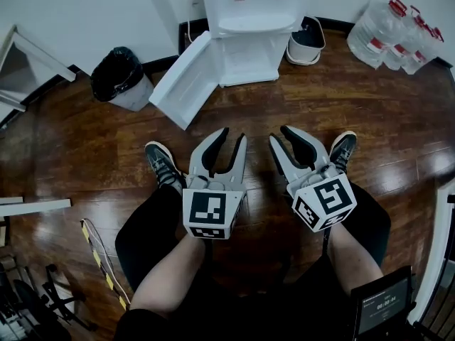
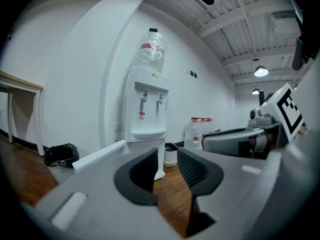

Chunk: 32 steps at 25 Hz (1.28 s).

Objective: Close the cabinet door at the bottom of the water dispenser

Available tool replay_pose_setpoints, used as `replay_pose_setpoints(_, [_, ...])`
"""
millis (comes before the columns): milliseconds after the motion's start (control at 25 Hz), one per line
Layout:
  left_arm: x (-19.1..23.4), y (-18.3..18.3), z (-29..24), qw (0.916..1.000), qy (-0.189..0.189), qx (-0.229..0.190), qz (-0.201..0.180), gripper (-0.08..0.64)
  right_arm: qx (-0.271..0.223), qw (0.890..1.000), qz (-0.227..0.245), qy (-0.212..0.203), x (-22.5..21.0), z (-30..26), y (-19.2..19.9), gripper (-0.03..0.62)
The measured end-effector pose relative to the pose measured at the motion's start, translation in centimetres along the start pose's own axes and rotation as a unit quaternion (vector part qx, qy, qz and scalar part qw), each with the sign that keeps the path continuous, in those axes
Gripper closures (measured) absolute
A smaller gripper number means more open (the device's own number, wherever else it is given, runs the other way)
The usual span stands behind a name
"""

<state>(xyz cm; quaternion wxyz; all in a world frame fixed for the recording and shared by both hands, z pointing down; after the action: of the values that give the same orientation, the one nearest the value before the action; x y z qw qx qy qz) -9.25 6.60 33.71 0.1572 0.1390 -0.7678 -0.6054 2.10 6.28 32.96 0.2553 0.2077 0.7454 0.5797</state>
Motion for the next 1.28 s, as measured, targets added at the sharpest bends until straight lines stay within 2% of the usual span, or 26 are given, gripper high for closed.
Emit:
replay_pose_setpoints(160, [3.7, 0.3, -1.7, 0.9988, -0.015, 0.023, 0.04, 0.394, 0.017, 1.0, 0.004, -0.004, -0.7, -2.0, 0.1, 0.464])
replay_pose_setpoints(320, [8.4, 1.0, -3.9, 0.997, -0.051, 0.049, 0.033, 0.378, 0.023, 1.0, 0.0, -0.002, -1.6, -4.0, -0.3, 0.445])
replay_pose_setpoints(400, [11.2, 1.8, -4.6, 0.9939, -0.081, 0.07, 0.026, 0.362, 0.021, 1.0, -0.007, -0.001, -2.3, -5.0, -0.8, 0.442])
replay_pose_setpoints(480, [14.4, 3.3, -4.9, 0.9872, -0.124, 0.097, 0.024, 0.327, 0.017, 1.0, -0.017, 0.0, -3.0, -5.8, -1.4, 0.438])
replay_pose_setpoints(600, [18.9, 6.5, -4.7, 0.9714, -0.185, 0.145, 0.035, 0.27, 0.01, 0.999, -0.033, 0.001, -4.1, -7.2, -2.5, 0.433])
replay_pose_setpoints(720, [22.4, 9.0, -4.5, 0.9585, -0.22, 0.175, 0.048, 0.24, 0.003, 0.999, -0.039, 0.0, -4.8, -8.8, -3.4, 0.433])
replay_pose_setpoints(800, [23.8, 9.8, -4.8, 0.9552, -0.226, 0.183, 0.055, 0.229, 0.001, 0.999, -0.039, -0.004, -5.0, -9.8, -3.7, 0.433])
replay_pose_setpoints(920, [25.0, 10.5, -5.7, 0.956, -0.213, 0.191, 0.063, 0.224, 0.003, 0.999, -0.041, -0.009, -5.2, -11.2, -3.9, 0.43])
replay_pose_setpoints(1160, [27.1, 11.4, -7.5, 0.951, -0.199, 0.234, 0.034, 0.222, 0.012, 0.998, -0.063, -0.02, -6.0, -14.7, -3.6, 0.43])
replay_pose_setpoints(1240, [27.5, 11.6, -7.6, 0.9502, -0.197, 0.238, 0.039, 0.246, 0.015, 0.997, -0.067, -0.03, -6.0, -15.8, -3.5, 0.43])
replay_pose_setpoints(1280, [27.5, 11.7, -7.7, 0.9496, -0.196, 0.242, 0.037, 0.293, 0.015, 0.997, -0.067, -0.034, -5.9, -16.2, -3.6, 0.43])
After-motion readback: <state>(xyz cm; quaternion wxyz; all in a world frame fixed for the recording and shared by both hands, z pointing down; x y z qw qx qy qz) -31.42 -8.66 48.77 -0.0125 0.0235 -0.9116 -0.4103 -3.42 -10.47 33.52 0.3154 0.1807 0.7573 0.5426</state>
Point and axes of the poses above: the fingertips, and each gripper's own axes: z backward along the fingers, x to its left, y out of its underside, the point moved 3 cm from there along z, backward along the fingers
